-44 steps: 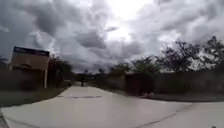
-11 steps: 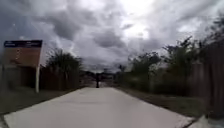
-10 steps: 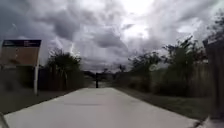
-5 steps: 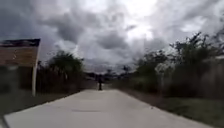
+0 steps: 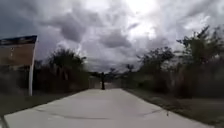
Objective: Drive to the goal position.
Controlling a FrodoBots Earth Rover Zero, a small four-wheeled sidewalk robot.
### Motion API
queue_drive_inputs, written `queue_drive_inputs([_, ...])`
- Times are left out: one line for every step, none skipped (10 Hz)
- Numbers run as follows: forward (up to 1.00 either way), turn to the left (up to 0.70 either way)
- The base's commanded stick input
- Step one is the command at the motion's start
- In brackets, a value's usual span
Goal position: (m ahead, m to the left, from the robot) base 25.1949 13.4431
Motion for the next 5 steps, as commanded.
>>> queue_drive_inputs([0.85, 0.0])
queue_drive_inputs([0.85, 0.0])
queue_drive_inputs([0.85, 0.0])
queue_drive_inputs([0.85, 0.0])
queue_drive_inputs([0.85, 0.0])
